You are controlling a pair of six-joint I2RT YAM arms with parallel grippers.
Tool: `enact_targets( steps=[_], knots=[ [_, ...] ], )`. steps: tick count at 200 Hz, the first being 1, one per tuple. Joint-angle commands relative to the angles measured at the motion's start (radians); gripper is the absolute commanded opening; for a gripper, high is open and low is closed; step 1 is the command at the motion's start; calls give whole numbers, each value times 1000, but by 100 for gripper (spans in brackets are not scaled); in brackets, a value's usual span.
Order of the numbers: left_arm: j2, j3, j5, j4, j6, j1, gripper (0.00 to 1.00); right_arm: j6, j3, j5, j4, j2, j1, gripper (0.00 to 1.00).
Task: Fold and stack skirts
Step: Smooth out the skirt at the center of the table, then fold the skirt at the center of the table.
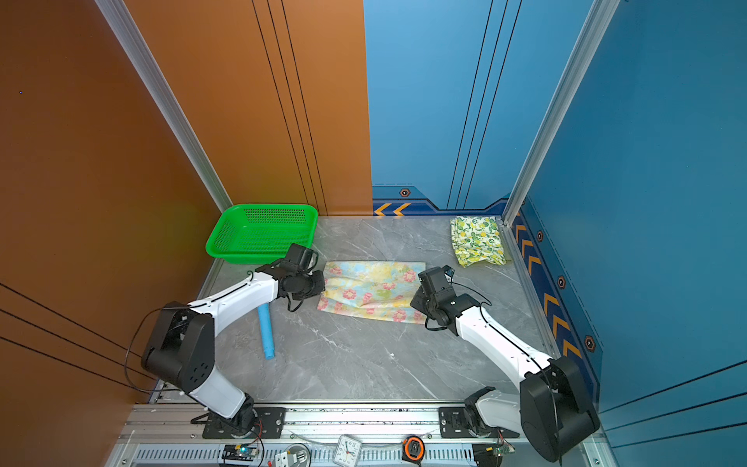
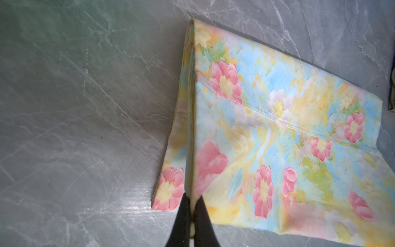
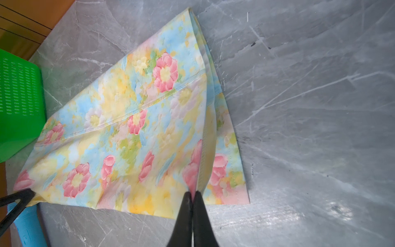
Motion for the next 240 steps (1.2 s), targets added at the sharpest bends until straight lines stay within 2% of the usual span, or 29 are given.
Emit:
enact_targets(
  steps=[1,28,36,40,51,68,77,104,129,161,240],
  knots=[
    [1,-36,0,-10,10,13,0,21,-59,41,-48,-9,15,2],
    [17,-86,1,12,6,13,0,34,-114,51,-14,4,30,6],
    [26,-91,3,13,7,13,0,33,-123,55,-8,13,31,11],
    [31,-92,4,12,8,14,1,30,-123,56,-7,19,31,18],
    [42,-95,12,12,7,13,10,22,-122,57,-9,31,30,31],
    [44,-97,6,12,7,13,33,8,-114,55,-10,32,26,56],
    [38,-97,0,12,7,14,45,0,-107,55,-9,27,20,61],
    [22,-82,-12,7,5,13,61,-36,-81,10,-9,41,-24,63],
    [31,-53,-24,-6,13,14,67,-79,-45,-60,-1,85,-76,64],
    [72,-8,-23,-15,14,15,69,-116,-5,-150,32,148,-127,63],
    [197,49,10,-15,39,24,68,-174,46,-220,79,263,-180,61]
  ],
)
